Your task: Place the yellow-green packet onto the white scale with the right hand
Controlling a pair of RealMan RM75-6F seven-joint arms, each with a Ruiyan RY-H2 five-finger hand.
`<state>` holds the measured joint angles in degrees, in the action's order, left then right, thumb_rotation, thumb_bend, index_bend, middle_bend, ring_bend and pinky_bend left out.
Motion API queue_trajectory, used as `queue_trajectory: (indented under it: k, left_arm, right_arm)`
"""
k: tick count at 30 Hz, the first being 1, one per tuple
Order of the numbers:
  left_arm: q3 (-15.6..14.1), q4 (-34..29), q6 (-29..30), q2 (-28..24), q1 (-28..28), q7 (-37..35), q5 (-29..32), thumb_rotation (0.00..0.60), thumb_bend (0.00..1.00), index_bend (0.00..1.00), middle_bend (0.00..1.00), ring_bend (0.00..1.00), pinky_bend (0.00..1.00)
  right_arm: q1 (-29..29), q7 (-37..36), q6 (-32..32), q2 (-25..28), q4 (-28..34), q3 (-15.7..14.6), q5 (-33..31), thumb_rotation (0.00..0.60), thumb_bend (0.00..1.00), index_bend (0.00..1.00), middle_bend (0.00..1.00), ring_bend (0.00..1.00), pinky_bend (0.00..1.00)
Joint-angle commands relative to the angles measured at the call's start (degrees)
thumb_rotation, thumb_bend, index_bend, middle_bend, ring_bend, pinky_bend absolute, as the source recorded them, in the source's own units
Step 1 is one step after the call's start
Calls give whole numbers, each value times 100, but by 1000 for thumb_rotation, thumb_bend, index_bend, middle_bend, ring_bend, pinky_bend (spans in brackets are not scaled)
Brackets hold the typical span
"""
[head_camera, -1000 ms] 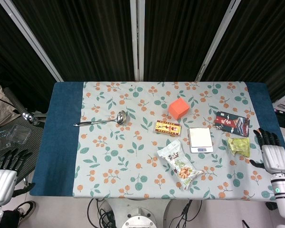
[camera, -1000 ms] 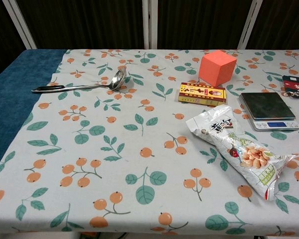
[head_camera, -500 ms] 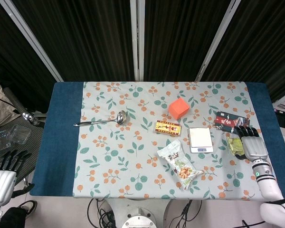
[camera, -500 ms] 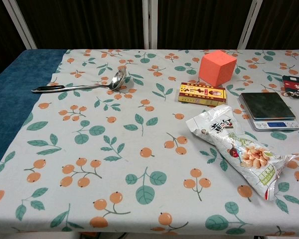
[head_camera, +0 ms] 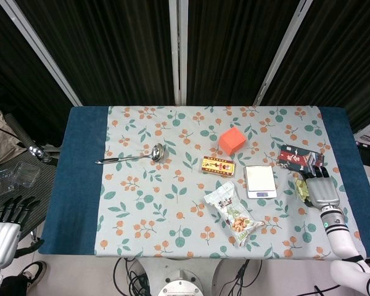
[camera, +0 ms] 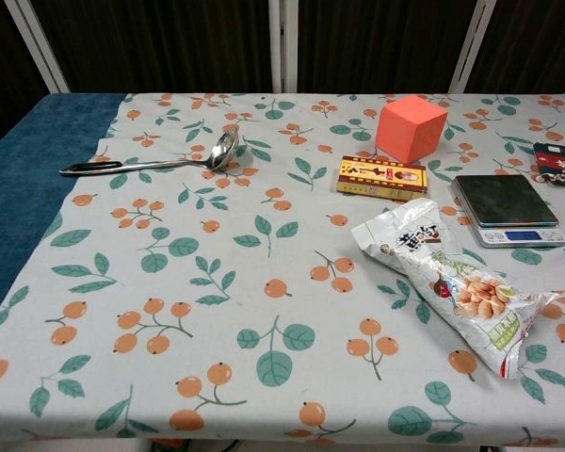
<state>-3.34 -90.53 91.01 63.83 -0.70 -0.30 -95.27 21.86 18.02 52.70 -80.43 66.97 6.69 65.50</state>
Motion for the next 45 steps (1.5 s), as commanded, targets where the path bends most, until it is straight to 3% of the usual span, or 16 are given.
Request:
queue_trajectory:
  k: [1, 4, 8, 12, 19, 23, 28, 42, 45]
  left_arm:
    - [-6, 16, 9, 4, -6, -12, -8, 600, 36, 156, 92, 0, 56]
    - [-3, 42, 31, 13, -17, -50, -1, 600, 36, 156, 92, 0, 56]
    - [-3, 58, 42, 12, -23, -73, 1, 600, 36, 156, 92, 0, 56]
    - [0, 54, 60, 7, -25, -74, -10, 600, 36, 155, 92, 0, 56]
    - [14, 20, 59, -12, -6, -65, -22, 600, 36, 156, 92, 0, 56]
    - [15, 33, 66, 4, -17, -37, -8, 600, 36, 156, 92, 0, 56]
    - [13, 63, 69, -7, -47, -82, 53, 600, 36, 156, 92, 0, 55]
    - [28, 144, 151, -40, -112, -243, 109, 600, 36, 155, 92, 0, 56]
    - [29, 145, 154, -47, -113, -255, 104, 600, 36, 155, 92, 0, 56]
  right_arm:
    - [-8, 3, 42, -34, -25, -20, -4, 600, 217, 264, 337, 0, 0]
    - [-22, -18, 117, -57, -29, -45, 31, 600, 303, 367, 401, 4, 0]
    - [-52, -121, 276, -71, -20, -63, 148, 600, 343, 488, 480, 50, 0]
    - [-94, -246, 451, -26, 48, -57, 251, 600, 360, 527, 497, 66, 0]
    - [-3, -182, 755, 351, 791, 102, 439, 600, 360, 528, 497, 66, 0]
    - [230, 403, 758, 507, 1430, 197, 440, 600, 335, 521, 493, 66, 0]
    - [538, 1170, 713, 362, 1768, 308, 220, 600, 319, 489, 463, 65, 0]
    - [1102, 2217, 496, -375, 1438, 327, -597, 600, 289, 441, 429, 65, 0]
    - [1156, 2244, 468, -453, 1374, 311, -708, 600, 257, 325, 388, 59, 0]
